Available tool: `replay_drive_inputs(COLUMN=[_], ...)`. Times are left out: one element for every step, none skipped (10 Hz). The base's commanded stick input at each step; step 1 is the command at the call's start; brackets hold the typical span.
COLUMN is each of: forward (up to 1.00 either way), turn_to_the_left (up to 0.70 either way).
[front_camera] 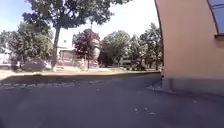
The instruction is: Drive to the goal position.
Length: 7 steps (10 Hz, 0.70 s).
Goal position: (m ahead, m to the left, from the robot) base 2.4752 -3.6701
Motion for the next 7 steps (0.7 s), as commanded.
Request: replay_drive_inputs(forward=[0.70, 0.70, 0.70, 0.70, 0.70, 0.70, 0.70], turn_to_the_left=[-0.14, -0.14, -0.14, -0.14, -0.14, -0.14, -0.14])
